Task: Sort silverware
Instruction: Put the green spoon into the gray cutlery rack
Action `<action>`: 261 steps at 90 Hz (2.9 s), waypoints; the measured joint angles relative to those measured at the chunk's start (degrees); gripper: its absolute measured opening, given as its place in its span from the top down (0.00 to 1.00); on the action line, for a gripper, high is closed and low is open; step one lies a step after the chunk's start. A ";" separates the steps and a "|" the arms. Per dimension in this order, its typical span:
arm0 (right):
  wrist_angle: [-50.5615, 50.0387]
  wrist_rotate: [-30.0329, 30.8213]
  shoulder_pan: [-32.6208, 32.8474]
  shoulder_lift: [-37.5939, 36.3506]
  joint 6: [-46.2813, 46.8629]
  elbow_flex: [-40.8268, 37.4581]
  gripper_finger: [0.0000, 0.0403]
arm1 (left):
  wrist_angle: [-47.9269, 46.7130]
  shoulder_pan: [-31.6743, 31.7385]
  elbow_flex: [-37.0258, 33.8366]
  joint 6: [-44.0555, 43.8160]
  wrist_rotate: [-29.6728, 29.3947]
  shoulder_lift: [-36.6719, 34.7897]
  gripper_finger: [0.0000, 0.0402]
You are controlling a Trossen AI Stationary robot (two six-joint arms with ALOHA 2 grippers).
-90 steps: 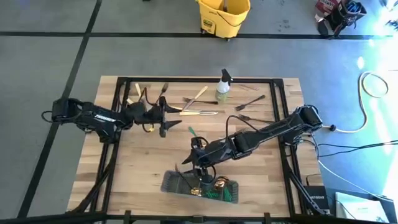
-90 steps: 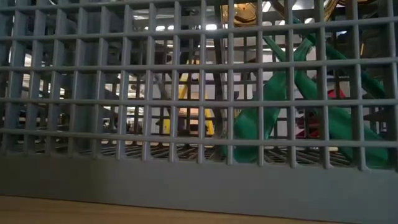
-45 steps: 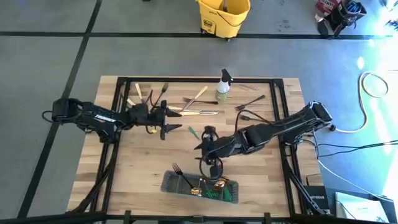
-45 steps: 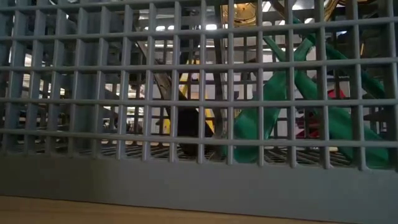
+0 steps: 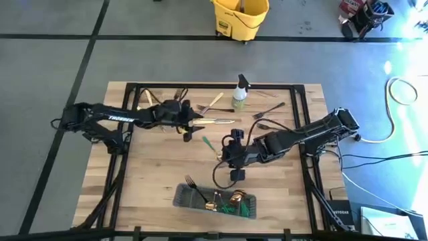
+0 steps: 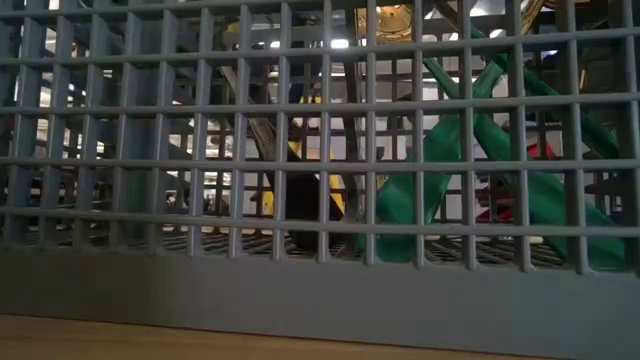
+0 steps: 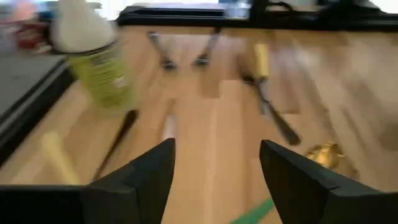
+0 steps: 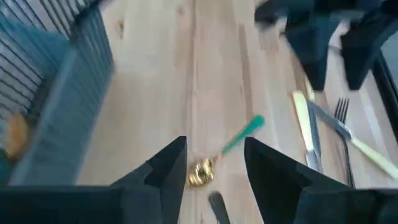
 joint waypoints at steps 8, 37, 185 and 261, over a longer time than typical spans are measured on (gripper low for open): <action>1.91 -0.75 0.24 -1.43 0.05 -4.54 0.64 | -2.90 -0.02 2.00 1.72 4.64 3.12 0.45; 5.11 -3.58 0.24 -9.72 -5.14 -11.61 0.64 | -11.35 -0.02 11.63 12.88 16.66 16.18 0.45; 6.73 -10.53 0.26 -20.99 -8.13 -18.38 0.64 | -34.09 -7.43 31.08 33.24 16.00 33.89 0.99; 16.37 1.65 -0.02 -17.18 -49.42 -13.17 0.64 | -36.49 -9.81 32.29 6.01 29.32 6.55 1.00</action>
